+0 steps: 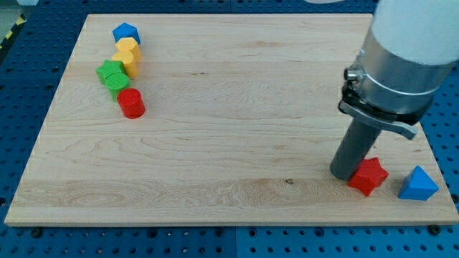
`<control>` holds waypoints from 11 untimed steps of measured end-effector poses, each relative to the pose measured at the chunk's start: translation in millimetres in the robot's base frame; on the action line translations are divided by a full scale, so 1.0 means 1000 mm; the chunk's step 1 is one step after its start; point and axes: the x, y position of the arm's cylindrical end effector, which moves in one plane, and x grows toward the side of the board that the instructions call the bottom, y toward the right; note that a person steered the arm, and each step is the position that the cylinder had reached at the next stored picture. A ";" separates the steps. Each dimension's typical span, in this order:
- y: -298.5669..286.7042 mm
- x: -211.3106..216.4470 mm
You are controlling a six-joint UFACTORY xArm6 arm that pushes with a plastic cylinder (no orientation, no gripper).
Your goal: Move the red circle to the right of green circle
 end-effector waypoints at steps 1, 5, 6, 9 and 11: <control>0.014 0.009; -0.147 0.011; -0.237 0.001; -0.325 -0.091; -0.308 -0.121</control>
